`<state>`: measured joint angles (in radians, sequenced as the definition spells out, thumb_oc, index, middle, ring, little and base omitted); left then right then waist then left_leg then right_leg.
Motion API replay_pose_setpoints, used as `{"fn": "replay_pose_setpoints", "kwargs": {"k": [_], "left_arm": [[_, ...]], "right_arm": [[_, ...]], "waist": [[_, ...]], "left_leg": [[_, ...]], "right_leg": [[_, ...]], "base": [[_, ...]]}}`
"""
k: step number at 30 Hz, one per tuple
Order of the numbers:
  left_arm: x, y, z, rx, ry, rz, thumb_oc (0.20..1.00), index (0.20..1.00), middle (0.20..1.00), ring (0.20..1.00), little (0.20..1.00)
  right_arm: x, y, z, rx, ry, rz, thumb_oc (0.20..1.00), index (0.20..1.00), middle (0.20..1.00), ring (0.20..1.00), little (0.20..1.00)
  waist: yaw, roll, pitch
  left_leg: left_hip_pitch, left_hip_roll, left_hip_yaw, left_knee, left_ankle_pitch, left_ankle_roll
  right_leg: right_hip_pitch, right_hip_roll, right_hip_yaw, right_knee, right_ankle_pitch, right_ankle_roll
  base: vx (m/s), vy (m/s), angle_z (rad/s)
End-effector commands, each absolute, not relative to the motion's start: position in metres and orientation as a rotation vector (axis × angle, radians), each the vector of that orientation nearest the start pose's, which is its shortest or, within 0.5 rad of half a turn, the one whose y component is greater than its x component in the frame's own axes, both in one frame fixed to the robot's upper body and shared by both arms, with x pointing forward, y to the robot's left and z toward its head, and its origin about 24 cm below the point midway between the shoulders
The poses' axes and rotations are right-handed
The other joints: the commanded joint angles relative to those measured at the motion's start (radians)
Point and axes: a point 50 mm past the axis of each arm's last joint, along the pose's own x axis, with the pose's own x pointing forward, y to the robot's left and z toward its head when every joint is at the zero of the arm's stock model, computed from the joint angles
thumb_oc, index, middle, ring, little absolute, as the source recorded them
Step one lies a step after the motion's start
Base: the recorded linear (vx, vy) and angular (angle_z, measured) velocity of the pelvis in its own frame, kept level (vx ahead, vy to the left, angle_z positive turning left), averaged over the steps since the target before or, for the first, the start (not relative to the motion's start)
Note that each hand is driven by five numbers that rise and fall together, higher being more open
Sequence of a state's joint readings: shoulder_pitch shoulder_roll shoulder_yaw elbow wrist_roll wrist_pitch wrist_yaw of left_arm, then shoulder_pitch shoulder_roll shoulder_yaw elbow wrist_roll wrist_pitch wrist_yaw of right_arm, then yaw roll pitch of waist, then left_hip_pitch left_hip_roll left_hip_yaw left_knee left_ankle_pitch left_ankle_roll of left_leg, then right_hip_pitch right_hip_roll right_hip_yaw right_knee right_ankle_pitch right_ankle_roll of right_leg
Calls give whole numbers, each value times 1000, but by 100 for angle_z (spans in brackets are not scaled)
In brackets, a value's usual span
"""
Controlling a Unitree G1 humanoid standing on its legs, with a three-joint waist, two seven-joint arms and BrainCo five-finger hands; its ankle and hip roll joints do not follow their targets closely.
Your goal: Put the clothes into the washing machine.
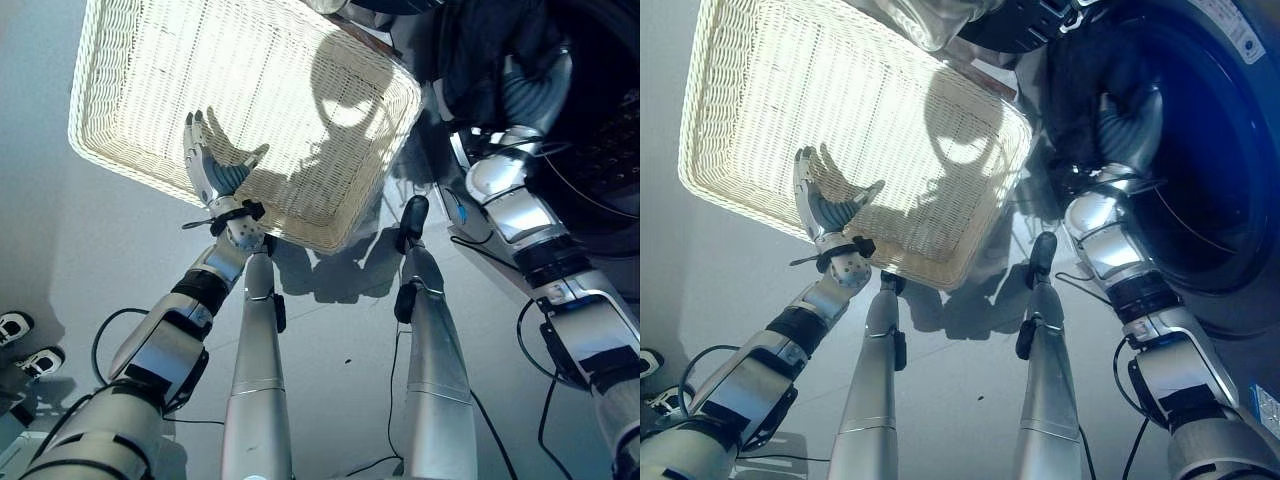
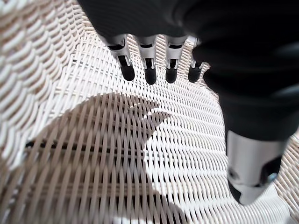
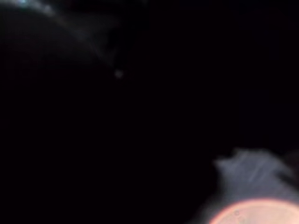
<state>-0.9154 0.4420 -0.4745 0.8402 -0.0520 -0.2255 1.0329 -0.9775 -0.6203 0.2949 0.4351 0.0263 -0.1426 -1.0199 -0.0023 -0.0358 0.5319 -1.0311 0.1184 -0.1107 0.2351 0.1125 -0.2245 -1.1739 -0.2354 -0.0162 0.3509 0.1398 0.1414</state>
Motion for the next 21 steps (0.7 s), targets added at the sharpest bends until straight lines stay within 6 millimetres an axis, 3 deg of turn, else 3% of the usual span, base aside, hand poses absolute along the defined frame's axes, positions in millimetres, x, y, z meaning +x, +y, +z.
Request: {"fn": "replay_pose_setpoints", "kwargs": {"k": [1, 8, 9, 13, 16, 19, 21], "left_arm": [[373, 204, 186, 453, -611, 792, 1000, 1000, 1000, 1000, 1000], [375, 211, 190, 456, -609, 797, 1000, 1000, 1000, 1000, 1000], [376, 213, 193, 463, -612, 794, 1000, 1000, 1000, 1000, 1000], [378, 216, 200, 478, -619, 783, 1000, 1000, 1000, 1000, 1000], [379, 216, 203, 480, -620, 777, 1000, 1000, 1000, 1000, 1000], [380, 219, 202, 496, -617, 768, 1000, 1000, 1000, 1000, 1000], [379, 221, 203, 502, -617, 764, 1000, 1000, 1000, 1000, 1000]], "right_arm": [[323, -233, 317, -17, -1043, -911, 200, 200, 200, 200, 200], [344, -261, 293, 176, -793, -883, 200, 200, 200, 200, 200], [356, -270, 276, 212, -647, -834, 200, 200, 200, 200, 200], [379, -284, 242, 264, -364, -713, 200, 200, 200, 200, 200], [383, -291, 235, 284, -295, -695, 200, 200, 200, 200, 200], [384, -311, 221, 460, -193, -682, 200, 200, 200, 200, 200], [381, -322, 225, 527, -203, -714, 200, 200, 200, 200, 200]], "waist": [[-37, 26, -12], [-37, 23, -12], [-34, 20, -12], [-23, 18, -12], [-15, 21, -12], [-3, 23, -12], [2, 23, -12]], "left_leg": [[-27, -59, 23, 36, -15, 101], [-20, -55, 26, 29, -16, 94], [-16, -53, 28, 23, -15, 93], [-14, -49, 30, 18, -11, 90], [-14, -48, 27, 19, -12, 90], [-11, -44, 23, 22, -15, 87], [-11, -43, 20, 24, -18, 86]], "right_leg": [[26, 85, -27, -28, 49, 52], [35, 84, -30, -39, 51, 51], [41, 82, -36, -46, 54, 50], [46, 78, -51, -50, 56, 45], [47, 75, -57, -51, 55, 42], [55, 74, -65, -48, 49, 41], [59, 74, -68, -51, 48, 42]], "base": [[0, 0, 0], [-3, -1, -2], [-9, -23, -3], [-4, -36, -7], [2, -8, -1], [1, -10, 0], [2, -22, 1]]}}
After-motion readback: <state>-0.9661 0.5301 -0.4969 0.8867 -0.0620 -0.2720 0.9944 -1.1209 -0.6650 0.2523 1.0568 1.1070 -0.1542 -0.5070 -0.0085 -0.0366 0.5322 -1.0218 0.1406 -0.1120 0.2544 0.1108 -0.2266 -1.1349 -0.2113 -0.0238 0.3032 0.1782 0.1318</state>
